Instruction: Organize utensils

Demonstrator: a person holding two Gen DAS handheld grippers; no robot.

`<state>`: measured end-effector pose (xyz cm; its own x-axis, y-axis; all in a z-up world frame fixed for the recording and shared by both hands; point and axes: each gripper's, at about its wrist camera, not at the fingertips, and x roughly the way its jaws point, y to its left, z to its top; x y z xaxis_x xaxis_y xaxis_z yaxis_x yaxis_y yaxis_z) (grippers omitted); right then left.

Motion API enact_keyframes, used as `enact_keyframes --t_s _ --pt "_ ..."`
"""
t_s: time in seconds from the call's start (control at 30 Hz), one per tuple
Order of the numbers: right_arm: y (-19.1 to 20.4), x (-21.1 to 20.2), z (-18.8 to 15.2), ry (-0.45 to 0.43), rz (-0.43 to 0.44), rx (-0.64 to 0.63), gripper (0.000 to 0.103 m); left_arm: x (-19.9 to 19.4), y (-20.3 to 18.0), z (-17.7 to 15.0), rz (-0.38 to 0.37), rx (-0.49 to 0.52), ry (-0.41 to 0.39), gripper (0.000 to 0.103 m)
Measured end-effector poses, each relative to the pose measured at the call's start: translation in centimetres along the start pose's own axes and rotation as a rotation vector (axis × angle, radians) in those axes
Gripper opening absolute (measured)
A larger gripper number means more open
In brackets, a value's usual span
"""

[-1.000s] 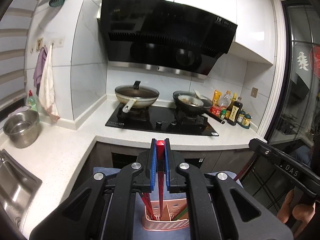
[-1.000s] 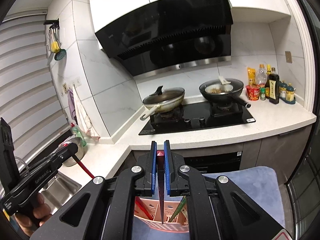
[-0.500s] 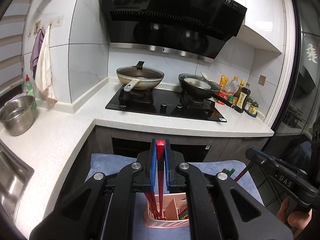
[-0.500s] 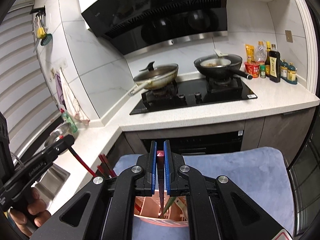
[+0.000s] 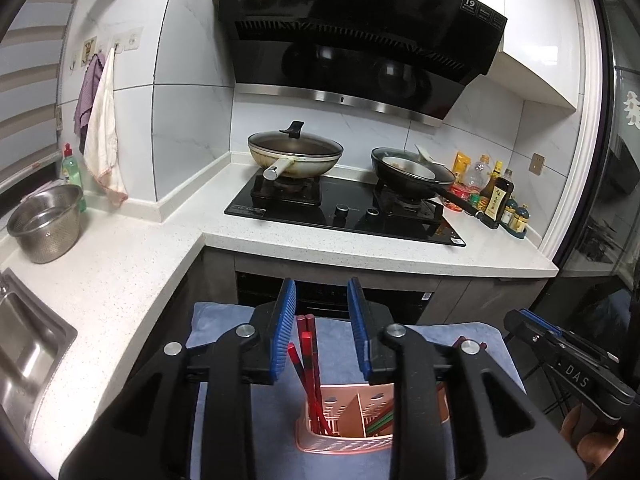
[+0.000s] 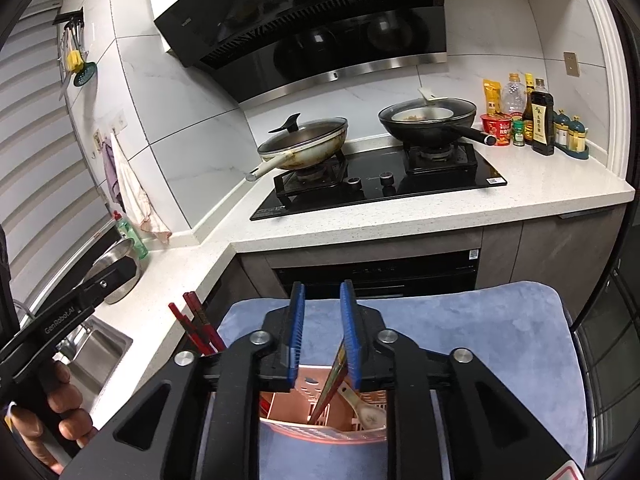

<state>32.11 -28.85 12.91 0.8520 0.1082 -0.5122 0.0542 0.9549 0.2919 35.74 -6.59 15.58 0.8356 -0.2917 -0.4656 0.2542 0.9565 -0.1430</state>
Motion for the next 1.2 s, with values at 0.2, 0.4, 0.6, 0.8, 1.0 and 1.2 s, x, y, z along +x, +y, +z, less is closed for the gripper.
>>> enact_keyframes --t_s 0.2,0.4,0.6,0.8,1.0,1.2 --pt "0.1 -0.9 -0.4 0.0 -0.003 -0.004 0.02 -1.2 -0.2 -0.1 0.006 0.012 -0.008 0.026" --pt "0.3 -2.7 -1.6 0.003 -0.021 -0.029 0.027 -3.2 0.2 -1.0 0.022 0.027 -0.005 0.028" --pt "0.5 -5.1 -4.2 0.027 -0.033 -0.048 0.029 -5.3 0.4 -3.1 0.053 0.049 0.015 0.034" --pt "1.3 -7.8 -7.6 0.053 -0.062 -0.09 0.033 -8.2 0.0 -6.1 0.062 0.063 0.033 0.048" --pt "2.1 -10.4 -10.6 0.069 -0.08 -0.119 0.04 -10.4 -0.2 -8.8 0.064 0.064 0.057 0.053" --pt "2.3 -12.2 -13.4 0.097 -0.085 -0.123 0.047 -11.8 0.0 -11.2 0.08 0.057 0.088 0.059"
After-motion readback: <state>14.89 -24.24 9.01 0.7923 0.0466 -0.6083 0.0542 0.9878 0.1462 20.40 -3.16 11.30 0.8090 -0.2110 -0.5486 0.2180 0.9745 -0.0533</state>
